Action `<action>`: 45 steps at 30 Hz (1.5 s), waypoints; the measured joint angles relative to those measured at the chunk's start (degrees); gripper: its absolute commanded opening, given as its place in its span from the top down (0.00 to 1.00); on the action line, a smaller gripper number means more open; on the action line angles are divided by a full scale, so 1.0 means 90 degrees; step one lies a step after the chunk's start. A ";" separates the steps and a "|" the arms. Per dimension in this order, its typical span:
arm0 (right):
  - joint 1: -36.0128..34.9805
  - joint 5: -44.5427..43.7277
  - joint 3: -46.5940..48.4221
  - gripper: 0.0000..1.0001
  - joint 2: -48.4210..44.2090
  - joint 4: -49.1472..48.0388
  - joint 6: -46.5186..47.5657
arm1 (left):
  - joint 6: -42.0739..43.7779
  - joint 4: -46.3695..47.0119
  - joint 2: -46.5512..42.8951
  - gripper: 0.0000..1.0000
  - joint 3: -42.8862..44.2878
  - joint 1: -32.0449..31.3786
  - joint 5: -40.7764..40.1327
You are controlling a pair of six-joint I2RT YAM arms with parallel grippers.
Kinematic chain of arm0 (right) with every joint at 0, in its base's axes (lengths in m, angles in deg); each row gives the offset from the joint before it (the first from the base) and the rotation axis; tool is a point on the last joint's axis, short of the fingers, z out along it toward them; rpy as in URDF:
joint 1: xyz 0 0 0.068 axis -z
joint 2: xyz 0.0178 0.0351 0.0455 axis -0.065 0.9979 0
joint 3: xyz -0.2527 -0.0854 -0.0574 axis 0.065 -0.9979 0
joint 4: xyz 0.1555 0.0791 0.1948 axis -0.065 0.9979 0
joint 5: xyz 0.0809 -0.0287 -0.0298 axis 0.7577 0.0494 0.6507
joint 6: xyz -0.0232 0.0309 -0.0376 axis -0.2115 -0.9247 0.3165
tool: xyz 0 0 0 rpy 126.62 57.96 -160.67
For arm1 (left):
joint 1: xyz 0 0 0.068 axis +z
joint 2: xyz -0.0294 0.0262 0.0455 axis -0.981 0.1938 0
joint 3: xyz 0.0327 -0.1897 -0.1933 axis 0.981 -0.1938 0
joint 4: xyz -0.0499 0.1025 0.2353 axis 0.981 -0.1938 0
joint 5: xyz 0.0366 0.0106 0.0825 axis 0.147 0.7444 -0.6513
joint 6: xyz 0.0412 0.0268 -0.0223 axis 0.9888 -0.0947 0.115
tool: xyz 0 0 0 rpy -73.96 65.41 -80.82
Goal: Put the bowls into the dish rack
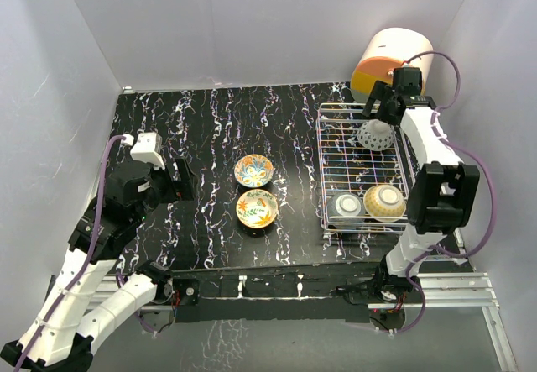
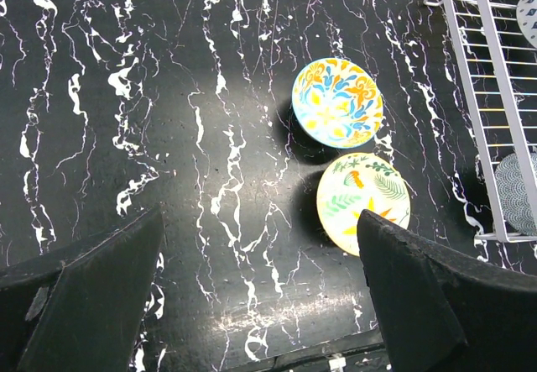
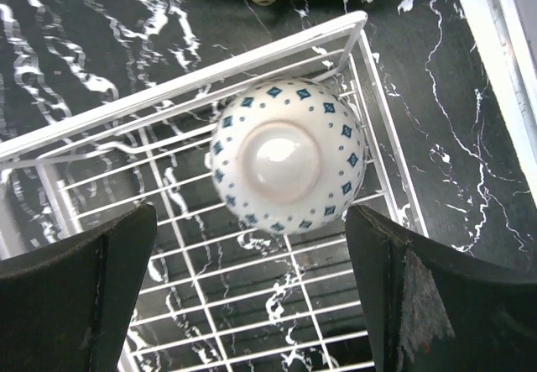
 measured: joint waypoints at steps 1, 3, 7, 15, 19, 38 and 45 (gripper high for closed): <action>-0.0036 0.0002 0.0000 0.01 -0.0168 0.0044 0.0000 | 0.0000 0.0002 0.0000 0.03 0.0000 0.0000 0.0007; -0.0172 -0.0032 0.0000 0.01 -0.0464 0.0102 0.0002 | -0.0007 0.0017 0.0002 0.03 0.0000 0.0000 0.0010; -0.1090 -0.0311 0.0090 0.01 -0.0952 0.0350 0.0044 | -0.0051 0.0036 0.0002 0.03 0.0000 0.0000 -0.0007; -0.4337 -0.0690 0.0112 0.01 -0.1144 0.0743 -0.0046 | -0.0146 -0.0061 -0.0109 0.03 0.0102 -0.0002 -0.0359; -0.5753 -0.0889 -0.0160 0.04 -0.1146 0.0979 -0.0359 | -0.0146 -0.0165 -0.0243 0.03 0.0274 0.0000 -0.0563; -0.7633 -0.0685 -0.1037 0.28 0.0425 0.0775 -0.0697 | -0.0170 -0.0646 -0.0731 0.03 0.0760 0.0000 -0.1367; -0.7628 -0.0692 -0.1030 0.49 0.0942 0.0466 -0.0374 | -0.0170 -0.0760 -0.0733 0.03 0.0763 0.0000 -0.1452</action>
